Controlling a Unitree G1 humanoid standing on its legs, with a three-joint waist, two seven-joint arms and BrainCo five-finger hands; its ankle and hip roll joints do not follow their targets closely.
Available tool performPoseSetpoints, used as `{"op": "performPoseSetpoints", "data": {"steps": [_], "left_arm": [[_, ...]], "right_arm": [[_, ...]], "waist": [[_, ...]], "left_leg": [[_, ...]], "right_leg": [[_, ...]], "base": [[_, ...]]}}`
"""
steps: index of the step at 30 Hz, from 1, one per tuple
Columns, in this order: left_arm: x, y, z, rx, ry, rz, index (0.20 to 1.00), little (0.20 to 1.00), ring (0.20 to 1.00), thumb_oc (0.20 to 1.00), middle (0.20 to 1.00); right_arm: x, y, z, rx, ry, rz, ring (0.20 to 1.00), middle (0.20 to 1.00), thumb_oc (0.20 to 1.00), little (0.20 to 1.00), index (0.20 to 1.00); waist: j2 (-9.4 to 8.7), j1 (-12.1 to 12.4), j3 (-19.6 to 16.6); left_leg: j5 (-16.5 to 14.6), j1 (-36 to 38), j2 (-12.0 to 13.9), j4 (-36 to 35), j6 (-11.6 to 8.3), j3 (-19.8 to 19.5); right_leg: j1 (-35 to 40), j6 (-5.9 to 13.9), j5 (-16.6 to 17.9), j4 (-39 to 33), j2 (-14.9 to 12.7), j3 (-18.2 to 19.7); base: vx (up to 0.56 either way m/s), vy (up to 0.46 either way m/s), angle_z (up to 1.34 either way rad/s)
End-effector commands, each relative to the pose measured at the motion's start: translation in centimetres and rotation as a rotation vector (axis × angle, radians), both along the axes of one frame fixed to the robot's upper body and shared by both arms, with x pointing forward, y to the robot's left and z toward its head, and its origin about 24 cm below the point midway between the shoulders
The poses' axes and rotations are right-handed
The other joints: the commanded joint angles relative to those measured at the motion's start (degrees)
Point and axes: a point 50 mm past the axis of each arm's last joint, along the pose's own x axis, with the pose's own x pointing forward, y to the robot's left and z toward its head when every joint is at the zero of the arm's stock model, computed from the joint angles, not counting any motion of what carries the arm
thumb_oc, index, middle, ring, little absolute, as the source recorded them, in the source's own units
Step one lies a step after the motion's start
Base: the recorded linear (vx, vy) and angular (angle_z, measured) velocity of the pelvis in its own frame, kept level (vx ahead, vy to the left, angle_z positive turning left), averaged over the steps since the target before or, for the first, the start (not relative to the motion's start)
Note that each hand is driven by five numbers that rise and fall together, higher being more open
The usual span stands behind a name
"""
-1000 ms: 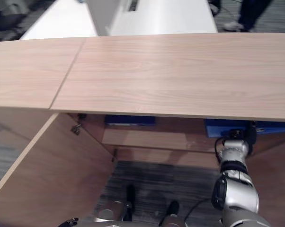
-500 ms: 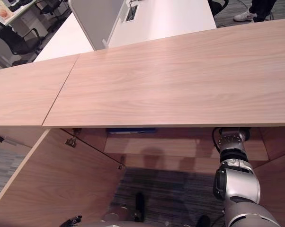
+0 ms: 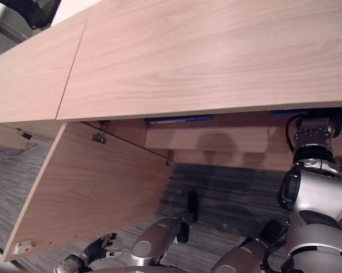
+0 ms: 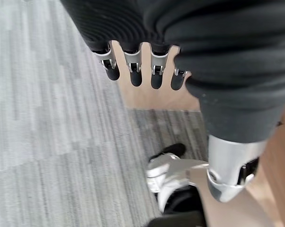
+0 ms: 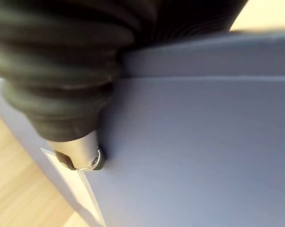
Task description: Put the empty folder in the office cabinet
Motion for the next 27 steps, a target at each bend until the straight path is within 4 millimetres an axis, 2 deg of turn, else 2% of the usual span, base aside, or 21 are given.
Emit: {"op": "performPoseSetpoints", "data": {"steps": [1,5,11,15,18,20,23,27], "left_arm": [[0.6,1.5,0.9,0.004,-0.016,0.004,1.0,1.0,1.0,1.0,1.0],[0.6,2.4,1.8,0.003,-0.025,-0.028,1.0,1.0,1.0,1.0,1.0],[0.0,4.1,3.0,0.02,-0.019,-0.072,1.0,1.0,1.0,1.0,1.0],[0.1,5.6,4.5,0.035,-0.029,-0.103,1.0,1.0,1.0,1.0,1.0],[0.6,5.6,5.4,0.021,-0.048,-0.129,1.0,1.0,1.0,1.0,1.0],[1.7,5.5,7.2,-0.004,-0.102,-0.159,1.0,1.0,1.0,1.0,1.0],[2.1,5.4,8.1,-0.019,-0.12,-0.169,1.0,1.0,1.0,1.0,1.0],[2.6,5.8,9.5,-0.026,-0.135,-0.189,1.0,1.0,1.0,1.0,1.0]], "right_arm": [[0.6,0.2,2.8,-0.098,-0.094,0.046,0.2,0.2,0.2,0.2,0.2],[0.2,-0.5,3.0,-0.111,-0.087,0.041,0.2,0.2,0.2,0.2,0.2],[-0.8,-2.0,4.5,-0.115,-0.131,-0.004,0.2,0.2,0.2,0.2,0.2],[-1.4,-2.8,7.0,-0.153,-0.187,-0.037,0.2,0.2,0.2,0.2,0.2],[-1.6,-3.0,8.0,-0.164,-0.207,-0.047,0.2,0.2,0.2,0.2,0.2],[-2.0,-3.5,9.6,-0.169,-0.242,-0.078,0.2,0.2,0.2,0.2,0.2],[-2.3,-3.6,10.6,-0.181,-0.25,-0.089,0.2,0.2,0.2,0.2,0.2],[-3.0,-4.0,13.8,-0.248,-0.281,-0.103,0.2,0.2,0.2,0.2,0.2]], "waist": [[-1.11,0.21,-1.83],[-0.29,0.29,-0.9],[0.98,1.14,-0.4],[2.03,2.07,0.02],[2.24,2.25,0.08],[2.72,2.61,-0.04],[2.82,2.94,-0.27],[3.19,3.81,-0.74]], "left_leg": [[-11.1,-1.57,6.25,9.87,-6.3,-1.8],[-12.01,-3.99,5.88,12.0,-6.21,-2.08],[-12.97,-7.76,5.02,15.28,-6.19,-2.66],[-14.42,-11.42,4.26,19.72,-6.07,-3.6],[-15.19,-13.04,4.07,21.73,-6.02,-4.02],[-15.82,-14.3,3.79,23.16,-6.07,-4.35],[-16.24,-15.09,3.49,23.82,-6.03,-4.71],[-16.62,-17.75,2.97,25.68,-6.14,-5.5]], "right_leg": [[-1.5,1.75,-8.33,6.75,-0.25,2.28],[-4.71,1.91,-9.75,10.31,-1.3,3.21],[-8.48,1.99,-11.52,14.85,-2.63,4.15],[-12.22,2.03,-13.77,20.57,-4.08,5.38],[-13.6,2.05,-14.77,22.94,-4.75,5.99],[-14.67,2.26,-15.57,24.99,-5.41,6.5],[-15.4,2.31,-16.41,26.14,-5.7,6.73],[-18.42,2.45,-17.59,29.83,-6.73,7.92]], "base": [[0.06,-0.008,0.01],[0.01,-0.004,0.02],[-0.01,-0.008,0.13],[0.0,-0.022,0.18],[0.01,-0.023,0.14],[0.03,-0.029,0.19],[0.03,-0.019,0.14],[0.01,-0.021,0.11]]}}
